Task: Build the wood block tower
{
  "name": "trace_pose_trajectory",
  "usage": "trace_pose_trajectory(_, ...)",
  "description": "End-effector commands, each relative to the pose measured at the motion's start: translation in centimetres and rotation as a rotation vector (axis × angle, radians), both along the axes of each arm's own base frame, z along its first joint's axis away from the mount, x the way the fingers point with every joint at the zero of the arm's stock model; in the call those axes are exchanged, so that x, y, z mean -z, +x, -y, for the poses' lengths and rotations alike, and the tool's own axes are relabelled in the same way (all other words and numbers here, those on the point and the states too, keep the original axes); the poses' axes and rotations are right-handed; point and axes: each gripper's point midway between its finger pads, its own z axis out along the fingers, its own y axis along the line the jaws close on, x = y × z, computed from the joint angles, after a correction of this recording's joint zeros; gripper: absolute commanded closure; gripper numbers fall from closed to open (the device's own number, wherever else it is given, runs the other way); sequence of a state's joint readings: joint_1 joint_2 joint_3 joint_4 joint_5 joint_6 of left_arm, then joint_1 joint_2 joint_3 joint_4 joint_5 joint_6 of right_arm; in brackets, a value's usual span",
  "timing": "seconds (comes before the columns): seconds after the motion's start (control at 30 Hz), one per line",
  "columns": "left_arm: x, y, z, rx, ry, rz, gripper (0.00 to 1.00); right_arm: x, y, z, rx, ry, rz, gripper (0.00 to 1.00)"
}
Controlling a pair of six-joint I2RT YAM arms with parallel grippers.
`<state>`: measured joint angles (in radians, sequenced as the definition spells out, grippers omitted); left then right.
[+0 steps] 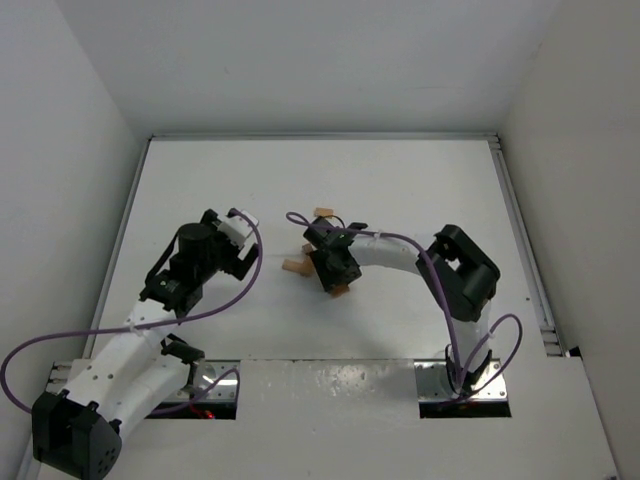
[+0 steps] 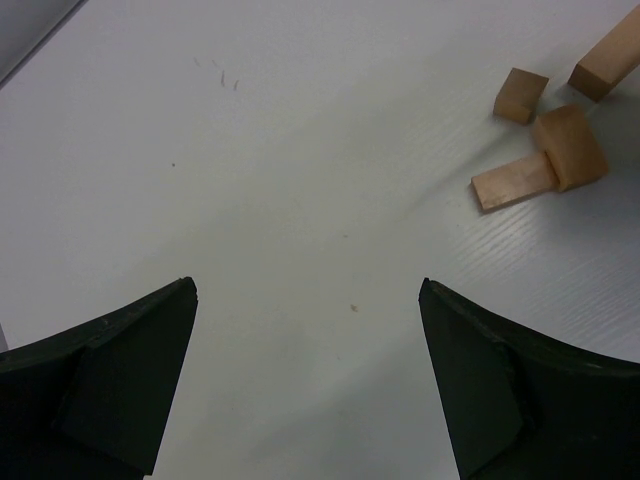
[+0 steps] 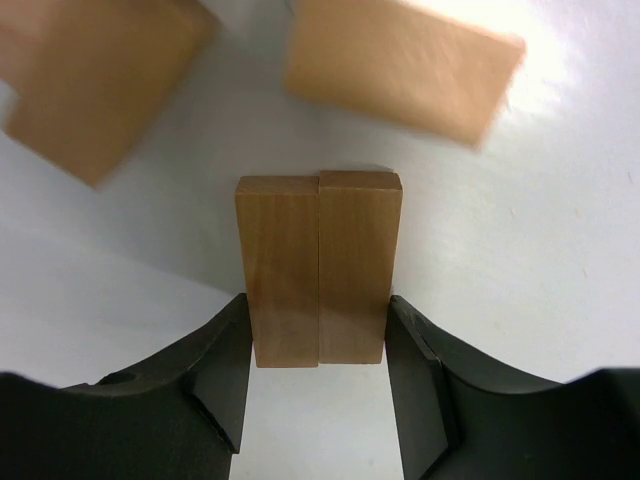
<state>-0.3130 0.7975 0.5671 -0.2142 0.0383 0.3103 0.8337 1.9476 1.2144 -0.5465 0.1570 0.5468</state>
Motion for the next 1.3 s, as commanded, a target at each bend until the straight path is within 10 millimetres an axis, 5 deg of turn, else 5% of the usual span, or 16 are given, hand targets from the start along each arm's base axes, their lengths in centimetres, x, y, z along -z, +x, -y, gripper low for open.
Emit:
trace_pose_trajectory(0.0, -0.8, 0.6, 0.1, 0.006, -0.011, 0.035, 0.01, -2.0, -0.9, 1.8, 0.004, 0.002, 0.048, 0.85)
trace_pose_trajectory(0.2, -0.9, 0.8, 0.4, 0.014, -0.017, 0.043, 0.01, -4.5, -1.5, 5.6, 0.092, -0.008, 0.06, 0.91)
trace_pose_trajectory(0.27, -0.8, 1.0, 0.6, 0.023, -0.021, 0.042, 0.01, -4.6, -0.3, 7.0, 0.152, -0.014, 0.065, 0.95)
trace_pose_trajectory(0.53, -0.5, 1.4, 0.7, 0.023, -0.017, 0.028, 0.01, -1.1, 4.4, 8.3, 0.279, 0.034, -0.005, 1.0)
trace_pose_trajectory(0.83, -0.2, 1.3, 0.5, 0.014, -0.013, 0.03, 0.01, 0.7, 7.5, 4.4, 0.229, 0.076, 0.035, 1.0)
trace_pose_trajectory(1.1, -0.2, 1.4, 0.2, -0.005, -0.005, 0.032, 0.01, 1.5, 7.1, -1.2, 0.266, 0.121, -0.02, 1.0)
trace_pose_trajectory(1.27, 0.2, 1.5, 0.2, -0.009, -0.013, 0.029, 0.01, 2.3, 6.5, -2.6, 0.344, 0.118, -0.053, 1.0)
